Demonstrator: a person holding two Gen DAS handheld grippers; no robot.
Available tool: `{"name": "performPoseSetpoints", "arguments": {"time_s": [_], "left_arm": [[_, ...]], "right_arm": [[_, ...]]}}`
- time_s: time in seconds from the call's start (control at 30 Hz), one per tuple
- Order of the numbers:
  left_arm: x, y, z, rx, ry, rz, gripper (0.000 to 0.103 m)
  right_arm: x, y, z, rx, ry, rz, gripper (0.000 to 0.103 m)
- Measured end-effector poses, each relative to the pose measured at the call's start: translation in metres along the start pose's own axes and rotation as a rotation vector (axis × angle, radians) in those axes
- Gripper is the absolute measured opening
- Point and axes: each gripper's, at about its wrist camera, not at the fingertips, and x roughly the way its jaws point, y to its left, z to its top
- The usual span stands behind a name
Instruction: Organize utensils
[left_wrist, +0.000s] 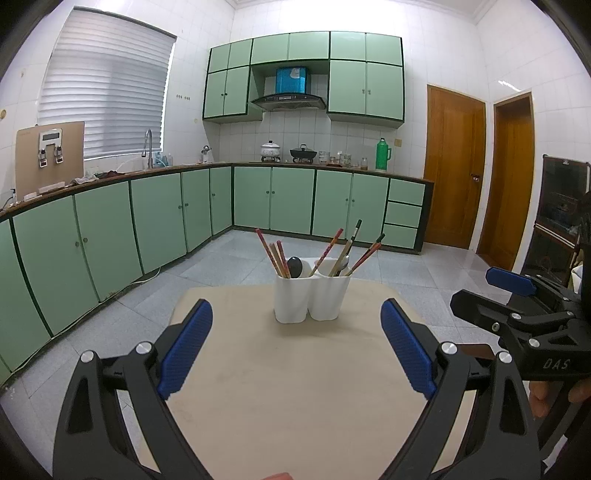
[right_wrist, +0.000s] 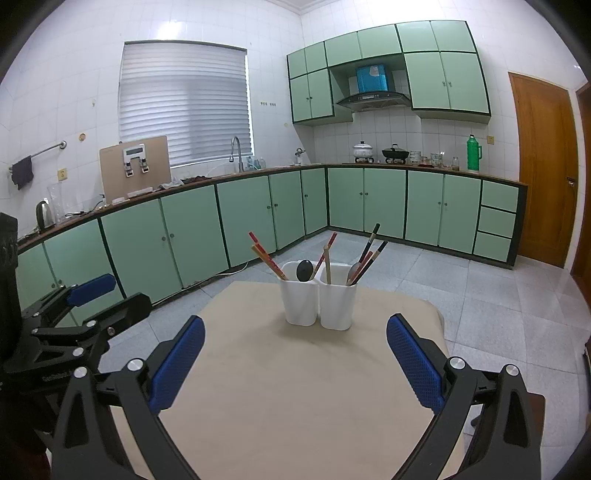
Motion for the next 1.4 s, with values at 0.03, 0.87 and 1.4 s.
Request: {"name": "performPoseSetpoints", "arguments": {"time_s": [0.03, 0.87, 1.4], "left_arm": [[-0.0006, 0.0004, -0.0004, 0.000, 0.000, -0.001, 0.090], [-0.0067, 0.0035, 0.0029, -0.002, -0.009, 0.005, 0.090], [-0.0074, 0.0029, 0.0030, 0.000, -0.009, 0.005, 0.090]], "right_arm": [[0.0002, -0.0006, 0.0002, 0.000, 0.000, 0.001, 0.097], [-0.0009, 0.0037, 0.0032, -0.005, -0.002, 0.003, 0.097], [-0.0009, 0.0033, 0.0025, -0.006, -0.002, 0.003, 0.097]]}}
